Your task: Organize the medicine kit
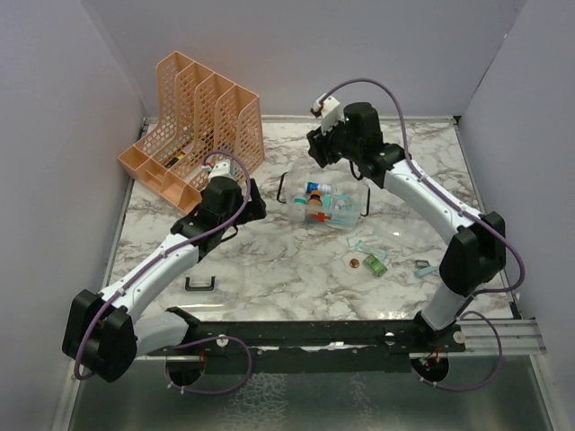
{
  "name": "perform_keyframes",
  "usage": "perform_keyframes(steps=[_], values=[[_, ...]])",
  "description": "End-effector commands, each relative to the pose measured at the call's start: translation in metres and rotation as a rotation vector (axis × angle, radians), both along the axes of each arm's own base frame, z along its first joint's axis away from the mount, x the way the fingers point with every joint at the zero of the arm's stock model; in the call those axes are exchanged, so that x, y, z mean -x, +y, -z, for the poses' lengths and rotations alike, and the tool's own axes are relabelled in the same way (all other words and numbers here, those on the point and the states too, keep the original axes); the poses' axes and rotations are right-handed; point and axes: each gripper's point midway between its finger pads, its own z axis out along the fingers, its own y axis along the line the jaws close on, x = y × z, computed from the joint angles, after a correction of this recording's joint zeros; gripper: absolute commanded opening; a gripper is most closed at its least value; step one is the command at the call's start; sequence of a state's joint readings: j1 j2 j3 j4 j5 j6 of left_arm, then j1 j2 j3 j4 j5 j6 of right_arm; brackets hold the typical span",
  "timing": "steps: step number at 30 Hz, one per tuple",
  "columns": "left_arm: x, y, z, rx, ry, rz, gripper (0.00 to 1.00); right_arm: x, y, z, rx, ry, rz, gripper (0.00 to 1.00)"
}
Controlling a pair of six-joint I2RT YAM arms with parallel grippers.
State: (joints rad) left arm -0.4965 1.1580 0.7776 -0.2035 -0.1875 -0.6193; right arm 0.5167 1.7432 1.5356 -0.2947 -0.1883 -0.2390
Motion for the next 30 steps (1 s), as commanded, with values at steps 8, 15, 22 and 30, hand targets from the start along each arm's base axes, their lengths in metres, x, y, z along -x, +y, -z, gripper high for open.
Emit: perform_keyframes(steps=[8, 15, 22, 30], values=[[-0.005, -0.018, -0.041, 0.073, -0.174, 0.123, 0.99, 0.055, -0.105, -0.039, -0.175, 0.262, 0.697, 0.52], [-0.004, -0.026, -0.049, 0.072, -0.196, 0.184, 0.99, 0.110, -0.160, -0.026, -0.276, 0.325, 0.934, 0.53], [0.005, -0.034, -0.037, 0.146, -0.161, 0.197, 0.99, 0.175, -0.181, 0.020, -0.399, 0.487, 1.093, 0.53], [0.017, -0.042, -0.025, 0.196, -0.120, 0.204, 0.99, 0.207, -0.197, 0.082, -0.334, 0.589, 1.210, 0.58]])
